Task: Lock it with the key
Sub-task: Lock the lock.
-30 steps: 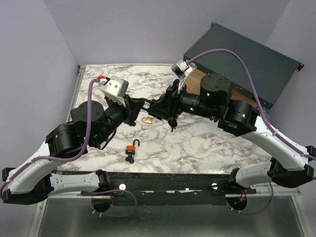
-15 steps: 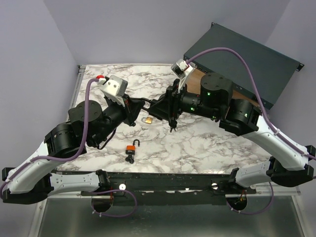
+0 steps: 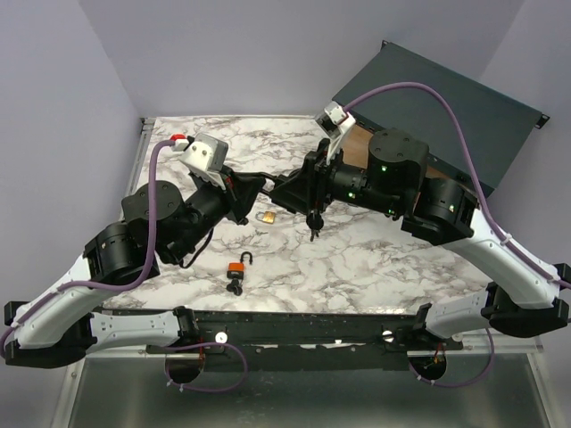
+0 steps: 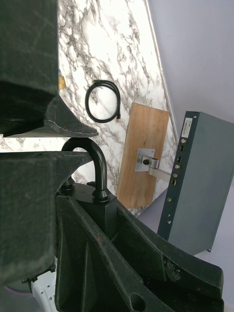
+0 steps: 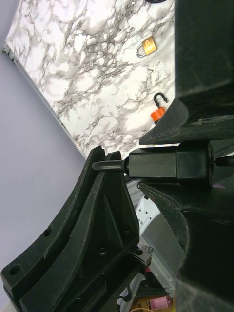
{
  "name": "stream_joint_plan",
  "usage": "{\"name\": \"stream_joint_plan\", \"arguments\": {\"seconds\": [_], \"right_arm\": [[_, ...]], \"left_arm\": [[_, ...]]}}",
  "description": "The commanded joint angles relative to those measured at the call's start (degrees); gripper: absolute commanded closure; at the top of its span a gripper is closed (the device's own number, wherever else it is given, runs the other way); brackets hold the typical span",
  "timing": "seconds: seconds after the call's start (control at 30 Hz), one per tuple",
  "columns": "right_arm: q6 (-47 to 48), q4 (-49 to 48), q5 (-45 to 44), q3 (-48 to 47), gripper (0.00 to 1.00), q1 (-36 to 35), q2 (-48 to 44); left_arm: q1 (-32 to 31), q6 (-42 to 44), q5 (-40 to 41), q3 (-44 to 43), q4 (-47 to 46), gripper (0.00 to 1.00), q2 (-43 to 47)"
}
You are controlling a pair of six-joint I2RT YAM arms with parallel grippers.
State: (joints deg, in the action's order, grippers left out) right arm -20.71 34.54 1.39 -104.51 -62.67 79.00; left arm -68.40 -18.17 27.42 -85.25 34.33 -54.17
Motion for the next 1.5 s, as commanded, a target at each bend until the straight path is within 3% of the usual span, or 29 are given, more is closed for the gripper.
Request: {"name": "stream_joint_plan", "arguments": {"seconds": [0.0,0.57,0.7,0.87,1.37,1.47], "right_arm": [[-0.86,-27.25,-9.16,0.99,0.99,-0.23,10.10],[1.08,-26.83,-9.07,-7.29,0.99,-0.24,15.45],[1.20,-26.55,-8.99,-6.80,0.99,-0.23,15.41],[1.31,-26.63,-7.67,-2.85,0.99,-0.22,12.67],[-4.43,-32.13,7.44,15.46,0.99,-0.20,-2.42],[-5.22,-32.92,10.10,17.73,0.99,-0.17,-5.18]], "left_arm": [[-9.65,-13.89,-41.82,5.00,-13.71,1.00,-5.83],[-13.46,-11.53,-43.95,1.32,-11.95,1.00,-8.17],[-13.43,-11.62,-40.10,1.60,-10.78,1.00,-7.19],[-10.88,-12.76,-29.98,3.71,-7.59,1.00,-3.72],[-2.53,-6.52,-30.34,3.90,0.65,1.00,-1.12],[-0.87,-5.11,-33.31,4.23,0.15,0.91,0.06]]}}
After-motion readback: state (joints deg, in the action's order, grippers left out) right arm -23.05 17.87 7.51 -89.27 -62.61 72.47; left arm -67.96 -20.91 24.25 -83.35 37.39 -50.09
